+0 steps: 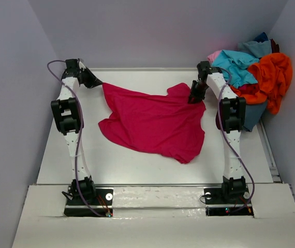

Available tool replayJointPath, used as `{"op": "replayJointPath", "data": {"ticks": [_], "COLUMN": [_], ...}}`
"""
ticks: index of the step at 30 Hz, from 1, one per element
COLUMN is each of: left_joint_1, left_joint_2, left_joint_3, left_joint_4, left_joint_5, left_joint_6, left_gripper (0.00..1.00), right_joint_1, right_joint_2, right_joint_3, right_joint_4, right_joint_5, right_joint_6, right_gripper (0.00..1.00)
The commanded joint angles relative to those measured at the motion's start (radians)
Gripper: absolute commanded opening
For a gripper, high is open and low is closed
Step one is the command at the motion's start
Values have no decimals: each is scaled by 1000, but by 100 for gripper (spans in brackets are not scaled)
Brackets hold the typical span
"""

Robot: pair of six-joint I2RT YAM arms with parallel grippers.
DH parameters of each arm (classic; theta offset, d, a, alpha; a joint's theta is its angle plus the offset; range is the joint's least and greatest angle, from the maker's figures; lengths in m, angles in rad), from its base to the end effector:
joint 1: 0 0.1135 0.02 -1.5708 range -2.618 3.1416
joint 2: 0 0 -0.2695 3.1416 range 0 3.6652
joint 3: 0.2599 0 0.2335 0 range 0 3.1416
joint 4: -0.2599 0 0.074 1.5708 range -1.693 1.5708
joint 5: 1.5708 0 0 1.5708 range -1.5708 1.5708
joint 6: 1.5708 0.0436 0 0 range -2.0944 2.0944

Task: Fold and stack the t-shirts
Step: Flatten the tshirt out

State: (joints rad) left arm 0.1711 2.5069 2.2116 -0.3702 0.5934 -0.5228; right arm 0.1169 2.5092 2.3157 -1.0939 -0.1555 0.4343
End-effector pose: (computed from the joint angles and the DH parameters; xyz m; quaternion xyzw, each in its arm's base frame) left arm 0.5530 0.0708 0.1970 -0.1722 0.8522 -0.3320 0.3658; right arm 0.4989 0.0654 0.1759 0.1452 0.9763 0.1123 0.1146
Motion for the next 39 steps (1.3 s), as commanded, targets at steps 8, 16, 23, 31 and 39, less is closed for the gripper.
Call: {"op": "replayJointPath", "data": {"ticks": [8,16,23,31,39], "left_joint_1": [-35,-35,-35,-44,-62], "left_joint_2": [21,-62,-164,-240,-338], "left_joint_3": [62,-13,-84,-133,-217], "left_joint_4": [82,44,7,-24,-49], "left_joint_5": [29,6,-33,-64,-64], "left_joint_6": [-28,13,49,78,96], "left_gripper": [22,25,39,49,49], "right_joint_1": [-6,-6,-6,-6,-16], "right_joint_2": [4,26,126,146,164], "right_joint_3": [120,106,169,131,162], "right_joint_4": [169,374,400,422,382], "right_joint_5": [-120,-190,-256,-274,-145], "right_joint_6": [-19,35,69,50,20], "right_gripper": [61,66,55,36,34]}}
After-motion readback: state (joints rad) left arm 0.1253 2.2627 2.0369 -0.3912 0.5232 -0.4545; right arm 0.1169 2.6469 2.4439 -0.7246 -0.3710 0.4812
